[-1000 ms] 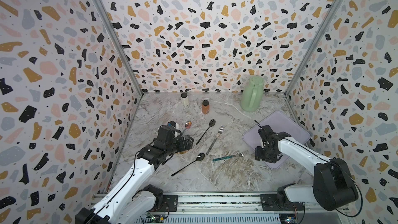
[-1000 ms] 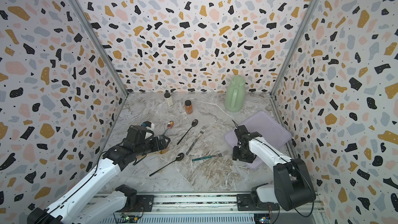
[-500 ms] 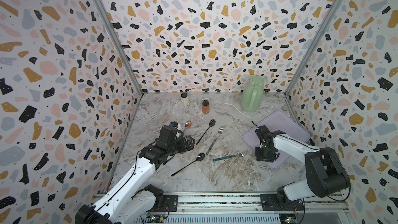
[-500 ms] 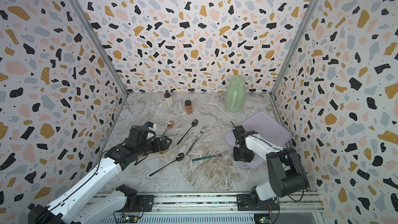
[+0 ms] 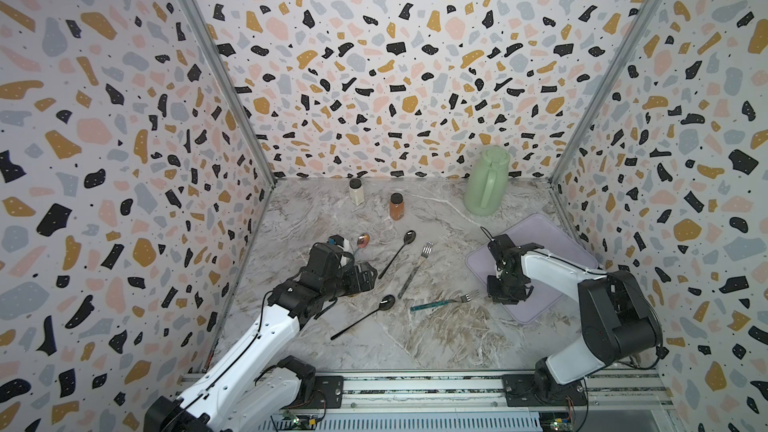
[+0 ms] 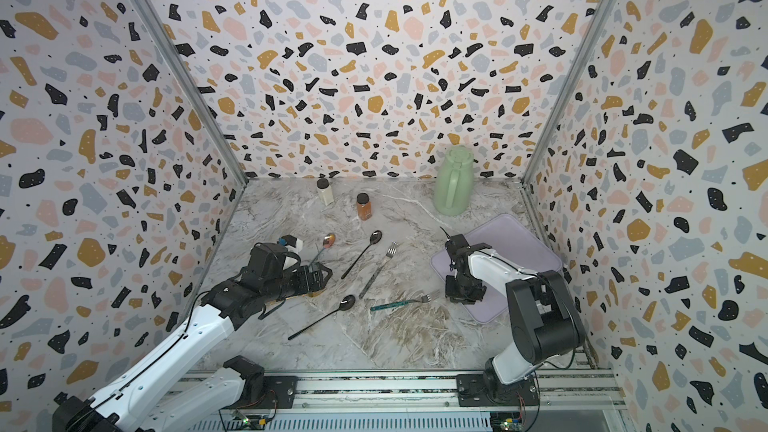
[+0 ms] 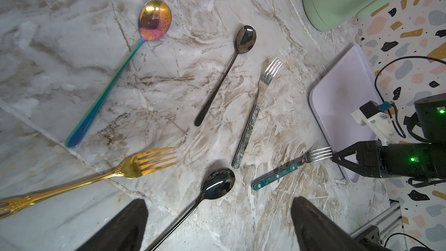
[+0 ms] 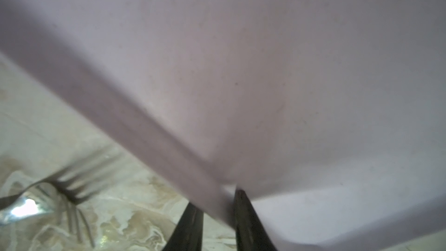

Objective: Set the spoon and fork side by side
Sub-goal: Adjust the tray at the center of the board.

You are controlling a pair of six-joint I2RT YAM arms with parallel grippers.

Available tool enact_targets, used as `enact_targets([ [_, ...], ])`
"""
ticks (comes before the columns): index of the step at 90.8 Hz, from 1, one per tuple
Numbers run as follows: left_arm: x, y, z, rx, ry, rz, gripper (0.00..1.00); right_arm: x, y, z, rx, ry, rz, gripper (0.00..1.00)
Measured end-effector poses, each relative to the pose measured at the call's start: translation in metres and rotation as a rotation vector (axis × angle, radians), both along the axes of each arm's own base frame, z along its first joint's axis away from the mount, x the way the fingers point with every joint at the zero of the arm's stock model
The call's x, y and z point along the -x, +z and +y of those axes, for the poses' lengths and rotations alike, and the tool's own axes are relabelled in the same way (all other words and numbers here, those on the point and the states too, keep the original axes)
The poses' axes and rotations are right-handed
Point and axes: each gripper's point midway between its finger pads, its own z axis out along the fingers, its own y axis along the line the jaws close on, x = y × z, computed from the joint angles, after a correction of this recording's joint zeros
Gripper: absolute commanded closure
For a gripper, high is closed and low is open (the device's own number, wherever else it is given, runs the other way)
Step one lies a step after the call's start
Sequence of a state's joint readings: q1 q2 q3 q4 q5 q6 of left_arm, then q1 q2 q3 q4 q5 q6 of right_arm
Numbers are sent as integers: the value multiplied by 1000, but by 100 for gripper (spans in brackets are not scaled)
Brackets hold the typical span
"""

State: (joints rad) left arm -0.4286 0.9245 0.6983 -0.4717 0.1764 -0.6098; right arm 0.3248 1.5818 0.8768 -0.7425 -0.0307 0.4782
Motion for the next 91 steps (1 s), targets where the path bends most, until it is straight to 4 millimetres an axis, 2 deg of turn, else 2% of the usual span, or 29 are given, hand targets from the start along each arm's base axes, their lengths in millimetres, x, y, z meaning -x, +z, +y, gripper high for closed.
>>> enact_targets([
  [50, 6, 3, -1, 10, -10, 4, 5, -43, 2, 43, -34, 35, -29, 86],
  [91, 10, 3, 1, 11, -5, 14, 4, -94, 7, 105, -70, 37, -85, 90],
])
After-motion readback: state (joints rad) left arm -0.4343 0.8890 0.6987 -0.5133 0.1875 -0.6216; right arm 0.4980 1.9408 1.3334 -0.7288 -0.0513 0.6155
